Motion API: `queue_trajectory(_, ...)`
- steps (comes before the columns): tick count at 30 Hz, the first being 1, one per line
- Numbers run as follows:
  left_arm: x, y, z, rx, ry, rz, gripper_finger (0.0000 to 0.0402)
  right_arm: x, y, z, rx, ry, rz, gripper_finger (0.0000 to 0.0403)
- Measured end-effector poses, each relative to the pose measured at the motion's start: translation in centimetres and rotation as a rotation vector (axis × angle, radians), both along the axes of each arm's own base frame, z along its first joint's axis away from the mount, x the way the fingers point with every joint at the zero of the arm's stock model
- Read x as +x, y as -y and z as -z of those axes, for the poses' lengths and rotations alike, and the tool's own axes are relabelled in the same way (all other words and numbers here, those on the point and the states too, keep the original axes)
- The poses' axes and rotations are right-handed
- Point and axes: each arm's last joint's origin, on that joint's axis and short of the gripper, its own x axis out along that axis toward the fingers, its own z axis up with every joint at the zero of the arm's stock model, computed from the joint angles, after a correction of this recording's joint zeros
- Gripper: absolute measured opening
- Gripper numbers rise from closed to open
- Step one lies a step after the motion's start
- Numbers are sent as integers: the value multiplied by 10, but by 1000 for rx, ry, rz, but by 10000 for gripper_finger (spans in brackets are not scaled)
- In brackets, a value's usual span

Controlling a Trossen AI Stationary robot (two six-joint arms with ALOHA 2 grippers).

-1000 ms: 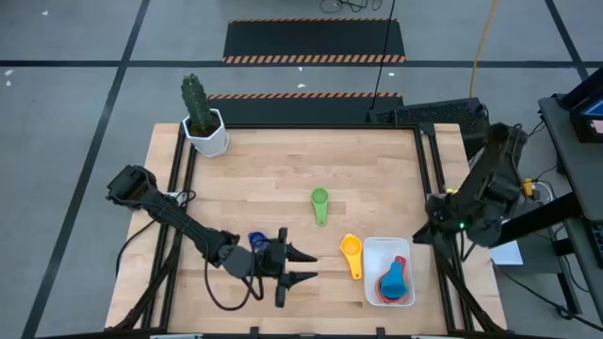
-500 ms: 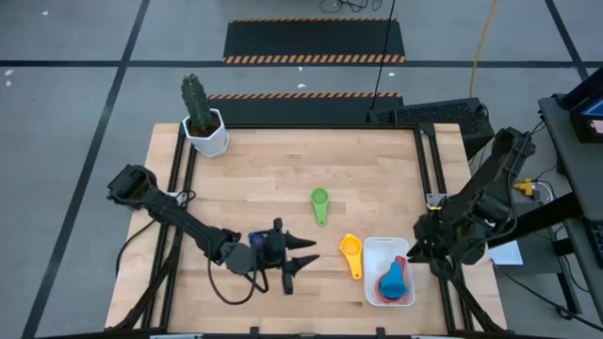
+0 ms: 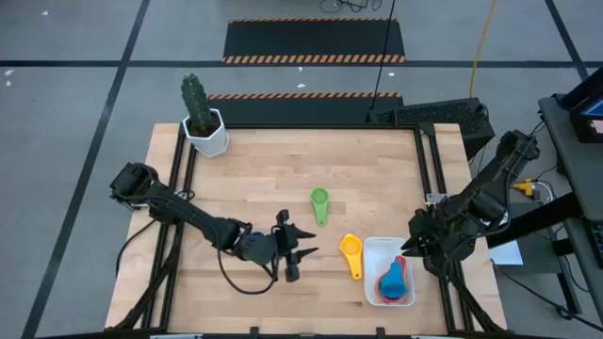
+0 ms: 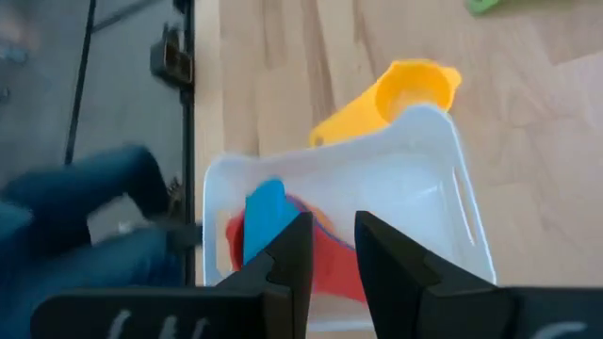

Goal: Nest measuring cups in basket
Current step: Stack the light blue measuring cup on top of the red measuring cup into the white bin

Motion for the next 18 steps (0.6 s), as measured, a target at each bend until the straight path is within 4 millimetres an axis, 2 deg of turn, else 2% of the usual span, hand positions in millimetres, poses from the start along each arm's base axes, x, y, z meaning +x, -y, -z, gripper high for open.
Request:
queue_trajectory(4, 1, -1, 1, -11, -14, 33, 163, 7, -4, -6, 112, 42, 65, 75)
queue_trajectory(9, -1, 4, 1, -106, -17, 82, 163, 15, -15, -17, 375, 37, 42, 79)
queue_trajectory(14, 0, 7, -5, -323, 53, 32, 163, 20, -17, -28, 588, 9, 52, 115)
queue_trajectory(18, 1, 12, -17, -495, 178, 34, 163, 20, -19, -39, 720, 31, 17, 150)
